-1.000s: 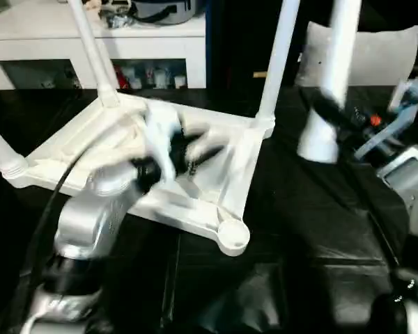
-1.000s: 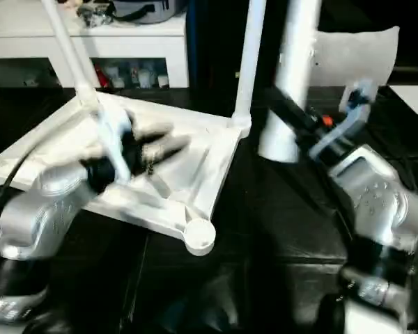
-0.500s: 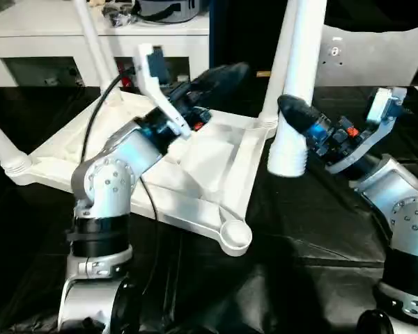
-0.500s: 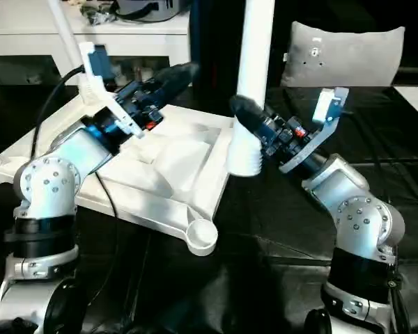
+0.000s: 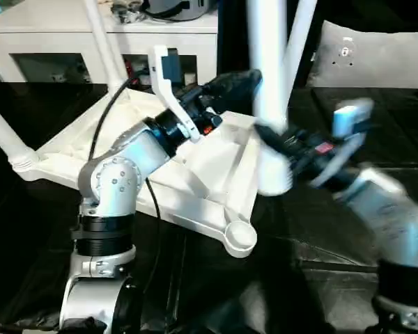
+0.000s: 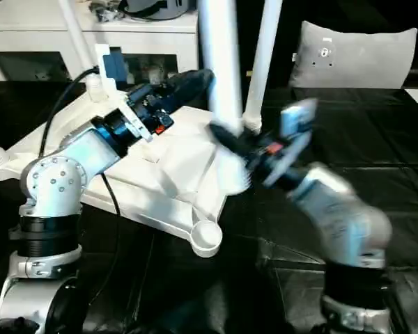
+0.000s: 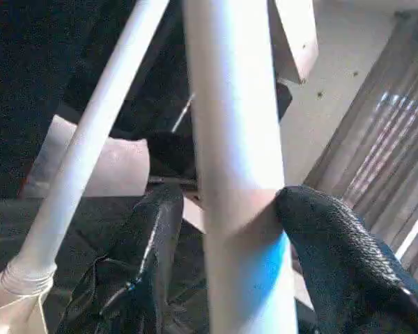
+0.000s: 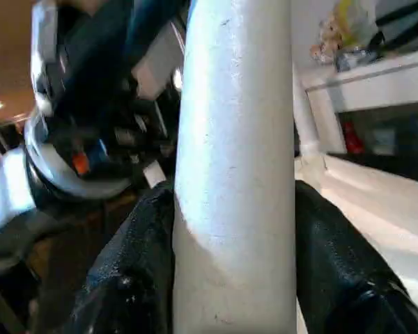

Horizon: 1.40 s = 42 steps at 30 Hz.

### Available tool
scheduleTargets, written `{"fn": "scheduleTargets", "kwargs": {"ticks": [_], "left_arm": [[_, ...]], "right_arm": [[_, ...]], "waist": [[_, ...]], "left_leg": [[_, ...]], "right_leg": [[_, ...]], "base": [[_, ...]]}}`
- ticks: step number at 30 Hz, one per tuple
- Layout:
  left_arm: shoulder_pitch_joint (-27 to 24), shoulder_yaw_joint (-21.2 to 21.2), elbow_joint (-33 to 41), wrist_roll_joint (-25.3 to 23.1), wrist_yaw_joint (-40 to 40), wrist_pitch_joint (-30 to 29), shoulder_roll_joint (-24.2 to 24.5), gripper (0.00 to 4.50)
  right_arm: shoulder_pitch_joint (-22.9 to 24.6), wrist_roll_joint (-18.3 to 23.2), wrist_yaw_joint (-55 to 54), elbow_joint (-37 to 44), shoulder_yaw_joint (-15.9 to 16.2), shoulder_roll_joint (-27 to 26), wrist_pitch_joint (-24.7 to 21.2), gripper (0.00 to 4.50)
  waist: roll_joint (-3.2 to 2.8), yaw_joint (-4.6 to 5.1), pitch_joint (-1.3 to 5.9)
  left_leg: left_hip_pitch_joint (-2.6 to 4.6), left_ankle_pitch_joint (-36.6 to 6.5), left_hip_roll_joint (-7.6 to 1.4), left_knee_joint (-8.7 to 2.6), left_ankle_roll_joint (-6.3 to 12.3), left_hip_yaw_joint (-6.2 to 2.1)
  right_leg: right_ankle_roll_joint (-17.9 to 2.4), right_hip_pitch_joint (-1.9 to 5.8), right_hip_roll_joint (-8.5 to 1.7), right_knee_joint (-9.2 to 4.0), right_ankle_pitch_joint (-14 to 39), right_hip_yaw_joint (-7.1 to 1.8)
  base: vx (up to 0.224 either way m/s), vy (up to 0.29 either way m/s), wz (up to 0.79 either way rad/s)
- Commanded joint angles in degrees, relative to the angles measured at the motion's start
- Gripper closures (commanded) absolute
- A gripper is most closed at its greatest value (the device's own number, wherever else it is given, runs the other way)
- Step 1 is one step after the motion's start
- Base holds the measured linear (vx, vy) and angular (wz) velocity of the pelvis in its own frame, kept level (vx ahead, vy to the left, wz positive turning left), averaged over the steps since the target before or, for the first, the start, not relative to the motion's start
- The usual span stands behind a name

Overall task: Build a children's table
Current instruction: Pick table leg

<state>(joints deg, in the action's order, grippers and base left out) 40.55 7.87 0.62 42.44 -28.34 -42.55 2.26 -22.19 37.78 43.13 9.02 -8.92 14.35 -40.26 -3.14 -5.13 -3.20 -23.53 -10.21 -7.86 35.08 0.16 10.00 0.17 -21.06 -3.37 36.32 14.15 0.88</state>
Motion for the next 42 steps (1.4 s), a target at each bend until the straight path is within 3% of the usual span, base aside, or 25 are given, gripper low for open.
{"fn": "scheduleTargets", "kwargs": {"ticks": [1, 7, 8, 12, 20, 35, 37, 42], "left_arm": [[0.63, -1.3, -0.83, -1.35, 0.59, -0.02, 0.44, 1.48], [-1.11, -4.51, -0.04, -3.25, -3.76, 1.54, 2.8, 1.48], [-1.17, -4.6, -0.02, -3.37, -3.91, 1.66, 2.87, 1.83], [-2.06, -6.44, -0.09, -6.2, -6.03, 5.31, 4.07, 2.18], [-3.28, -10.24, 0.29, -11.08, -8.9, 11.59, 5.89, 2.18], [-4.19, -15.07, 0.98, -19.61, -11.77, 21.46, 9.25, 2.18], [-4.28, -15.28, 1.12, -19.99, -12.11, 21.97, 9.47, 2.18], [-5.77, -14.61, 3.16, -15.45, -13.25, 19.14, 8.11, 2.18]], "right_arm": [[0.09, -0.92, 1.08, 2.35, 1.27, 0.5, 1.99, 2.61], [1.96, -3.16, 2.18, 2.2, 4.29, 1.47, 4.88, 2.61], [2.01, -3.21, 2.19, 2.17, 4.33, 1.49, 4.94, 2.61], [2.86, -5.79, 2.68, 1.05, 6.14, 2.52, 6.82, 2.61], [3.84, -9.47, 2.8, -1.49, 9.2, 3.35, 10.74, 2.61], [3.44, -14.41, 2.11, -5.79, 11.56, 3.67, 16.32, 2.63], [3.41, -14.57, 2.09, -6.01, 11.65, 3.64, 16.61, 2.63], [2.95, -15.99, 1.55, -7.79, 12.12, 3.52, 18.52, 2.64]], "waist": [[0.75, 0.12, 3.92], [0.72, 0.1, 4.01], [0.73, 0.16, 3.95], [0.71, 0.21, 3.91], [0.81, 0.29, 3.99], [0.94, 0.35, 4.05], [1.01, 0.4, 4.11], [0.87, 0.33, 4.13]], "left_leg": [[1.9, -5.94, -4.89, -4.27, 0.95, -2.16], [1.85, -4.86, -4.79, -4.03, 2.19, -2.06], [1.86, -5.0, -4.79, -4.06, 2.3, -2.03], [1.92, -5.92, -4.97, -4.17, 1.99, -2.06], [1.93, -5.63, -4.97, -4.15, 2.26, -2.03], [1.92, -5.24, -5.03, -3.96, 3.31, -1.95], [1.94, -4.89, -5.07, -3.96, 3.4, -1.96], [1.91, -4.65, -5.0, -3.81, 3.84, -1.89]], "right_leg": [[-11.96, 1.62, -4.96, -4.22, 0.59, -1.9], [-12.58, 1.71, -5.11, -4.13, -2.4, -1.94], [-12.71, 1.67, -5.0, -4.16, -2.12, -1.93], [-12.5, 1.72, -5.08, -4.2, -0.88, -1.95], [-12.69, 1.68, -5.06, -4.04, -1.88, -1.95], [-13.28, 1.67, -5.18, -3.89, -2.34, -1.91], [-13.35, 1.69, -5.06, -3.74, -3.12, -1.85], [-14.2, 1.65, -5.12, -3.54, -4.01, -1.8]], "base": [[0.0, 0.0, 0.0], [0.0, 0.0, 0.0], [0.0, 0.0, 0.0], [0.0, 0.0, 0.0], [0.0, 0.0, 0.0], [0.0, 0.0, 0.0], [0.0, 0.0, 0.0], [0.0, 0.0, 0.0]]}}
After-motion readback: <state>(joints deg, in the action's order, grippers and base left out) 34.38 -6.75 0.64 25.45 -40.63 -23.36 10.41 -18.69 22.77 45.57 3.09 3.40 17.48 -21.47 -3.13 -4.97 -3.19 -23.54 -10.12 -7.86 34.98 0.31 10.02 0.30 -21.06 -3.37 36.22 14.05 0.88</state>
